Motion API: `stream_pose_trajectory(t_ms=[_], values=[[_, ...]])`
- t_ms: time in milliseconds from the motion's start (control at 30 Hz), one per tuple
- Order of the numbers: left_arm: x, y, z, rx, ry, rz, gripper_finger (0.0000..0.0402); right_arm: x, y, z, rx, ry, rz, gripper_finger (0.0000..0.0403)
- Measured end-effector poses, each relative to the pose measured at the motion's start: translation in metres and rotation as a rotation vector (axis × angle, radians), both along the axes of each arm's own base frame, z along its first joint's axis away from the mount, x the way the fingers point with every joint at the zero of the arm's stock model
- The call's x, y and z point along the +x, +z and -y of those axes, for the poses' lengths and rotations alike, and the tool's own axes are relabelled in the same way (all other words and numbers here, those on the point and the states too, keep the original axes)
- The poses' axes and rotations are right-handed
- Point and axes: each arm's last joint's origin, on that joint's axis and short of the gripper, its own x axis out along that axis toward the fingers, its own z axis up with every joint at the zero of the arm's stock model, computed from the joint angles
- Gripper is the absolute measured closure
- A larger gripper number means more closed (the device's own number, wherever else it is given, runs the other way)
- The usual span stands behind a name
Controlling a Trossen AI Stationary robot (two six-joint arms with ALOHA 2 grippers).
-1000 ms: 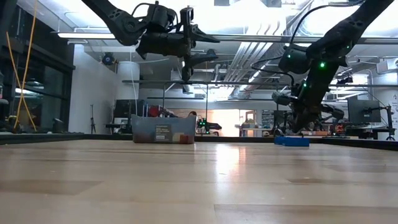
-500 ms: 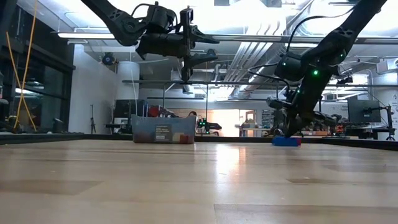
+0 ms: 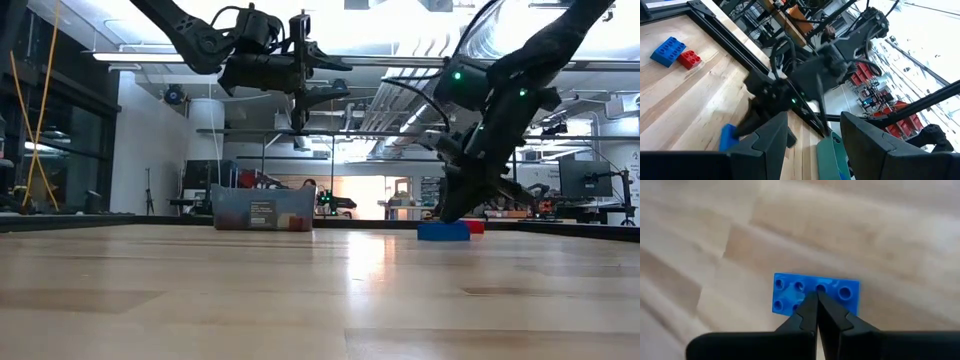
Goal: Sort blocks by size
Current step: Put the blue game piece into the green bin
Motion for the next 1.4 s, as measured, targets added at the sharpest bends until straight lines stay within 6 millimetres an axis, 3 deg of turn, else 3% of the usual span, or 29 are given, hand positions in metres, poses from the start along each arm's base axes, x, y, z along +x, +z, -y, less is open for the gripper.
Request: stream_pose_trajectory(t_ms=[200,400,533,800,900,1133,1400], values=[[0.0,0.0,-0.001,0.001,0.003,0.0,0.0231,-0.001,0.024,-0.017,-0.03,0.069,0.108,0.0403],[0.0,0.0,-0.001,0.002,0.007,0.0,0.0231,0.004,0.065,-0.016,-0.287,0.385,0.23,0.0402],[-0.001,0.0,-0.001,0.002,0.007,0.0,0.0231,0.013,0.075,-0.014,-0.403,0.571,0.213,0.0374],[-0.001,0.0,-0.001,0.003,0.007,0.0,0.0231,0.032,0.051,-0.01,-0.428,0.964,-0.104,0.0184],[-0.001,0.0,-0.001,0.003,0.007,0.0,0.0231,0.041,0.049,-0.01,-0.436,1.135,-0.144,0.0134],[-0.001,-0.001,-0.001,0.015,0.004,-0.004,0.0231,0.052,0.035,-0.013,-0.476,1.438,-0.263,0.0115],[-0.001,-0.001,-0.002,0.025,0.006,-0.002,0.0231,0.049,0.006,-0.01,-0.46,1.562,-0.461,0.0115]])
